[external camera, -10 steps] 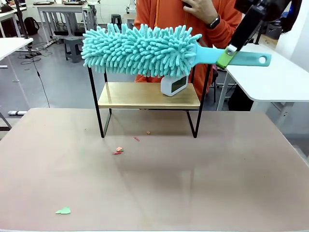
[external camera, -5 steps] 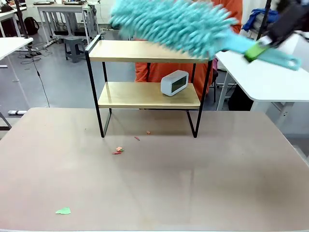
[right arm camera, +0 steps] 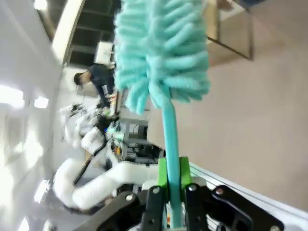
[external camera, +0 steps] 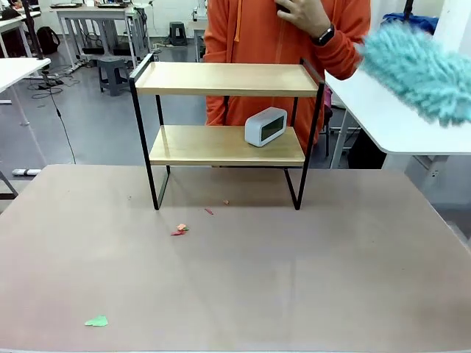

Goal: Clean the shelf.
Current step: Clean the remaining tier of the Shelf with the Duster once objects are removed.

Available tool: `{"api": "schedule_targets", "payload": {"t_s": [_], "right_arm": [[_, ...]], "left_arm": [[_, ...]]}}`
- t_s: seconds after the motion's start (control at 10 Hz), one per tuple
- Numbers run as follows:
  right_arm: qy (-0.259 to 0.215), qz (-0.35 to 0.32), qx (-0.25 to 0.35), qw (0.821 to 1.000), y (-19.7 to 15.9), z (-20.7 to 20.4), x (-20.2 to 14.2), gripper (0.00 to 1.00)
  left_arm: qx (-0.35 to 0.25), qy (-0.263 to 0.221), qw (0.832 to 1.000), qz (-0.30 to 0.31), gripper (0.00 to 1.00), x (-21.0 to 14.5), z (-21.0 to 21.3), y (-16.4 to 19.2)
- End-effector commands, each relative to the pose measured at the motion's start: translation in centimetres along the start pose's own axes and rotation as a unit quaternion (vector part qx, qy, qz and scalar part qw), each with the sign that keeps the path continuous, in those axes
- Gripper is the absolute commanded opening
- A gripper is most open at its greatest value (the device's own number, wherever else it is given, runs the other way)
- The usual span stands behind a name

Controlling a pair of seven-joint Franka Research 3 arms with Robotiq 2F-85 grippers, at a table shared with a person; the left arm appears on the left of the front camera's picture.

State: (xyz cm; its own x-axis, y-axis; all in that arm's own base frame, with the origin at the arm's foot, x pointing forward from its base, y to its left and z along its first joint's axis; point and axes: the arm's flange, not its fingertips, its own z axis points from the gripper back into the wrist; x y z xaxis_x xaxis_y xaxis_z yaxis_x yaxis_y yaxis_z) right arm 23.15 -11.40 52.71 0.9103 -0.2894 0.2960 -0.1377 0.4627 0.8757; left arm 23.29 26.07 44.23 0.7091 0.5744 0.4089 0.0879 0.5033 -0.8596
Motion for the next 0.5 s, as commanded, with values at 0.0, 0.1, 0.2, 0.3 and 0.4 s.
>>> {"api": "schedule_targets", "payload": {"t_s": [0.0,0.1,0.2,0.3,0.4], "right_arm": [[-0.028,-0.149,-0.009,0.988,-1.4,-2.6,-1.5,0.12],[-0.008,-0.227,-0.031,0.973,-2.9,-3.7,-1.4,0.12],[0.031,-0.249,-0.039,0.967,-3.6,-4.7,-0.8,0.12],[0.039,-0.243,-0.064,0.967,-3.4,-5.7,0.2,0.12],[0.003,-0.206,-0.042,0.978,-3.9,-1.6,0.5,0.12]], "left_arm": [[-0.009,-0.005,1.0,-0.009,1.0,-0.1,-0.1,0.0],[-0.009,-0.005,1.0,-0.009,1.0,-0.1,-0.1,0.0],[-0.009,-0.005,1.0,-0.009,1.0,-0.1,-0.1,0.0],[-0.009,-0.005,1.0,-0.009,1.0,-0.1,-0.1,0.0],[-0.009,-0.005,1.0,-0.009,1.0,-0.1,-0.1,0.0]]}}
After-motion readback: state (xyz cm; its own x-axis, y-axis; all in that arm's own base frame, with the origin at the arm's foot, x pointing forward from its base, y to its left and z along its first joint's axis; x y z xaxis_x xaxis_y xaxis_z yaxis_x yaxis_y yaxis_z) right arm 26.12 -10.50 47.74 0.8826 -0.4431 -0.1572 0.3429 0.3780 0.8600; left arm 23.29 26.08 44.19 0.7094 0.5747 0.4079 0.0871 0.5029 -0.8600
